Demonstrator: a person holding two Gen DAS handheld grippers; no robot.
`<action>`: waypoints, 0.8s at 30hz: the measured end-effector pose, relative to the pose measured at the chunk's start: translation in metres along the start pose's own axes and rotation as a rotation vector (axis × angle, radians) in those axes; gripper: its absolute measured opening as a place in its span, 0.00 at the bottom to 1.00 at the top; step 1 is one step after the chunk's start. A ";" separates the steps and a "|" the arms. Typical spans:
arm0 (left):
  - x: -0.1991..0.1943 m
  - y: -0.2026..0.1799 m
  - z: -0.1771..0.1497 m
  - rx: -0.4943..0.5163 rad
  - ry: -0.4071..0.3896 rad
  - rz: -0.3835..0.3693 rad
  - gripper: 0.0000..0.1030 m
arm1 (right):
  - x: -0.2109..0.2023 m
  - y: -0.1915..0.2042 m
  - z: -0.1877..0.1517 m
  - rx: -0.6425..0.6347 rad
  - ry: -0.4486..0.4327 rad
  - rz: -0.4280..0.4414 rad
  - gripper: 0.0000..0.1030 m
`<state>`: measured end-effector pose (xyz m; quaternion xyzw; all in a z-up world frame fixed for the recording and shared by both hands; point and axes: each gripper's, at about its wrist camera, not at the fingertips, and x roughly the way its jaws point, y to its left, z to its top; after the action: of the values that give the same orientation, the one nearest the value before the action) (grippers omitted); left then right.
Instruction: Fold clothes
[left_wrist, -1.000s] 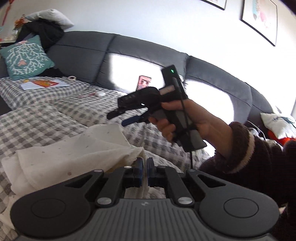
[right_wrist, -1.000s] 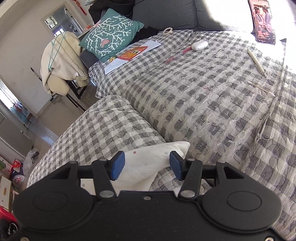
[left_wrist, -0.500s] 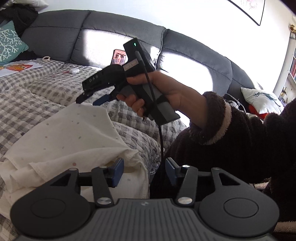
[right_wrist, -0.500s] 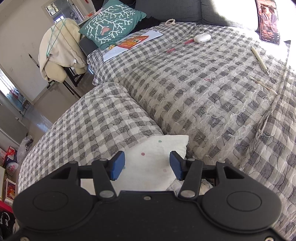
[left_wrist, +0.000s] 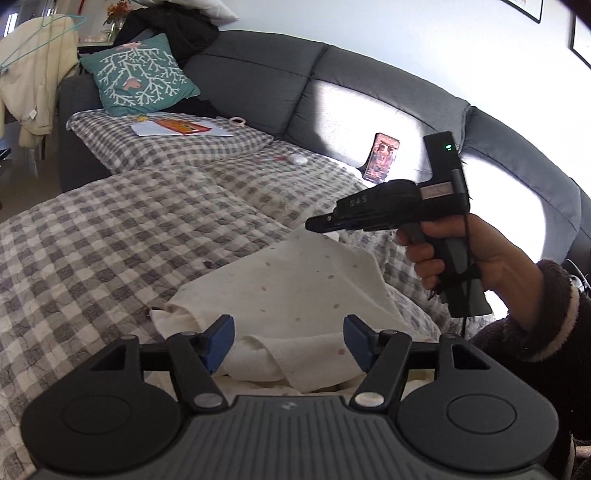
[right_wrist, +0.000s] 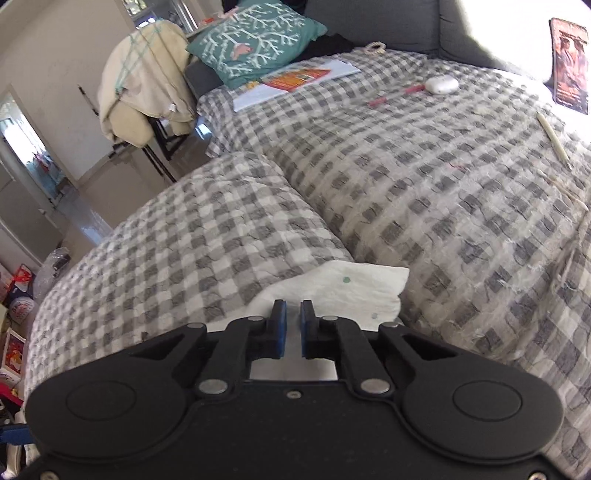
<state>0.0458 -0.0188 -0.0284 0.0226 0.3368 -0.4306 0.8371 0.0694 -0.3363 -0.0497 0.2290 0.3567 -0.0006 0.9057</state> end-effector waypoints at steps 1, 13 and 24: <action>0.000 0.002 0.000 -0.006 0.001 0.017 0.64 | -0.003 0.004 0.001 -0.008 -0.018 0.041 0.04; -0.022 0.030 0.001 -0.114 -0.086 0.110 0.71 | -0.018 0.072 0.020 -0.076 -0.118 0.563 0.03; -0.003 0.039 -0.002 -0.109 -0.018 0.155 0.72 | 0.002 0.094 0.041 -0.059 -0.106 0.420 0.22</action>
<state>0.0727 0.0085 -0.0382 -0.0007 0.3494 -0.3459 0.8708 0.1126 -0.2693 0.0143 0.2716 0.2529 0.1865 0.9097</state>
